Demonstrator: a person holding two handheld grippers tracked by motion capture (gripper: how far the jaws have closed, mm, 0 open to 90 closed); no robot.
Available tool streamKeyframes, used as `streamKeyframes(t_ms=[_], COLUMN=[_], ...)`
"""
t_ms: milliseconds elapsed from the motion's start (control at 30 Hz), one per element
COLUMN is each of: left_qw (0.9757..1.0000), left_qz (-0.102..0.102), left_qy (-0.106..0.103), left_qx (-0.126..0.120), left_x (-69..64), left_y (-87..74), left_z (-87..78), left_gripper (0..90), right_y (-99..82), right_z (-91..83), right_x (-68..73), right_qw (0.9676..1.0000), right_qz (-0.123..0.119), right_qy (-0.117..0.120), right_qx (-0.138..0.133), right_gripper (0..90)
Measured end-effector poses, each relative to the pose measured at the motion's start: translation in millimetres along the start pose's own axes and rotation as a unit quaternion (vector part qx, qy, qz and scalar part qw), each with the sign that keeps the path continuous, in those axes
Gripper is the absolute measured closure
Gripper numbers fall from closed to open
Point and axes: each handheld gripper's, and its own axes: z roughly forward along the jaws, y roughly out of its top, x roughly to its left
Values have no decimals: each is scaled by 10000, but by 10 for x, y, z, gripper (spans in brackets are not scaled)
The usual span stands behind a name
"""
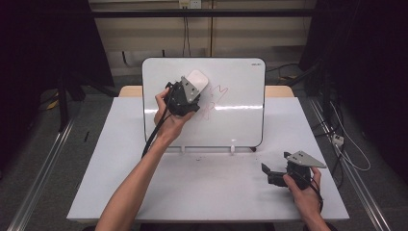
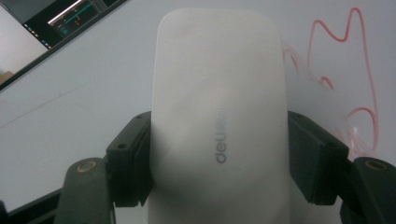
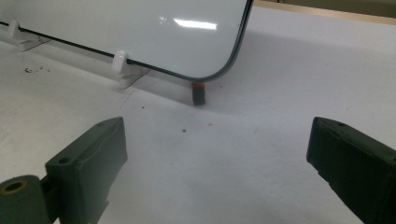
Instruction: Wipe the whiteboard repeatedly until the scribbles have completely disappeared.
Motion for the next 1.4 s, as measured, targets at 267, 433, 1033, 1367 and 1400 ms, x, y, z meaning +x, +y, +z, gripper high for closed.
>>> streamKeyframes(t_ms=[267,433,1033,1367,1400], left_qw=[9996,9991,9990,9995,9996], left_qz=[209,325,203,210,191], left_qy=[-166,-262,-346,-203,-201], left_qx=[-43,-77,-171,-118,-111], left_x=[-261,-403,-267,-190,-185], left_y=[-58,-124,5,190,192], left_z=[1,-23,41,120,121], left_gripper=[311,311,310,309,309], right_y=[4,2,0,-3,-3], right_z=[8,0,-8,-4,-3], right_x=[15,11,3,9,10], right_qw=[10000,10000,10000,10000,10000], right_qz=[-8,-21,18,15,4], right_qy=[-1,5,13,31,26], right_qx=[6,-6,-22,-11,-13], right_gripper=[50,50,50,50,50])
